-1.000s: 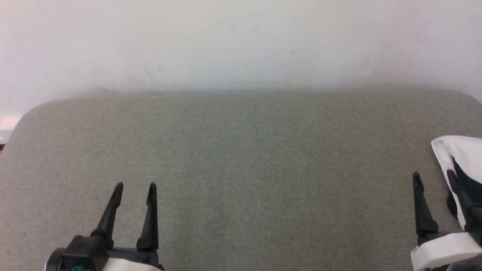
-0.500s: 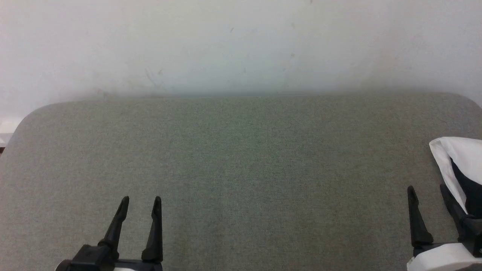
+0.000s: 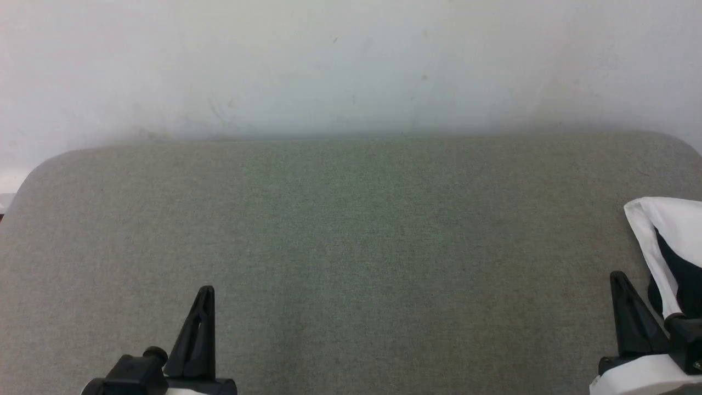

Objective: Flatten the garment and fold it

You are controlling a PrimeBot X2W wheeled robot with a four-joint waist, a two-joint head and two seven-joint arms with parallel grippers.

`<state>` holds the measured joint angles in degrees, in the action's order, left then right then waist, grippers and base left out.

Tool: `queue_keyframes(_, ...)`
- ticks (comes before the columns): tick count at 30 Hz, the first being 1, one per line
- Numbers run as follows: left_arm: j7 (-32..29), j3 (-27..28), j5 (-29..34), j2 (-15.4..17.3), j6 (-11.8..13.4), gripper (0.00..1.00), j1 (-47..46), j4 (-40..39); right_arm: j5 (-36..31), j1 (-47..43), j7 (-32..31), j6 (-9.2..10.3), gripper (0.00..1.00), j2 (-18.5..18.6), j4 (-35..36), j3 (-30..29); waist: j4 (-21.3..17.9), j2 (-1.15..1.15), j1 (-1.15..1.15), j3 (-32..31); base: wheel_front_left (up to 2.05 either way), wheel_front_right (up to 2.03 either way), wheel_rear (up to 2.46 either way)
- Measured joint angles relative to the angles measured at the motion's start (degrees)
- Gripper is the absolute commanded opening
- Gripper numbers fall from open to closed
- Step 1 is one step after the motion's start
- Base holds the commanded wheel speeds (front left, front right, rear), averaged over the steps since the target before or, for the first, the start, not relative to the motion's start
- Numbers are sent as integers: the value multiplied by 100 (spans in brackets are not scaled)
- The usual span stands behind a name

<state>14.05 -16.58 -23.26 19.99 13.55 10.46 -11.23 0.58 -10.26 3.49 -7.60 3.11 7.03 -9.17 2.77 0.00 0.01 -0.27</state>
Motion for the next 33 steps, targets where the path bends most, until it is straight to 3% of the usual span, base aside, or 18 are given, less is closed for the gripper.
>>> queue_keyframes(33,-371,439,632,-455,-352,0,-188,304,-3,212,-94,0,0,0,-197,238,-77,0,0,7,0,0,0)
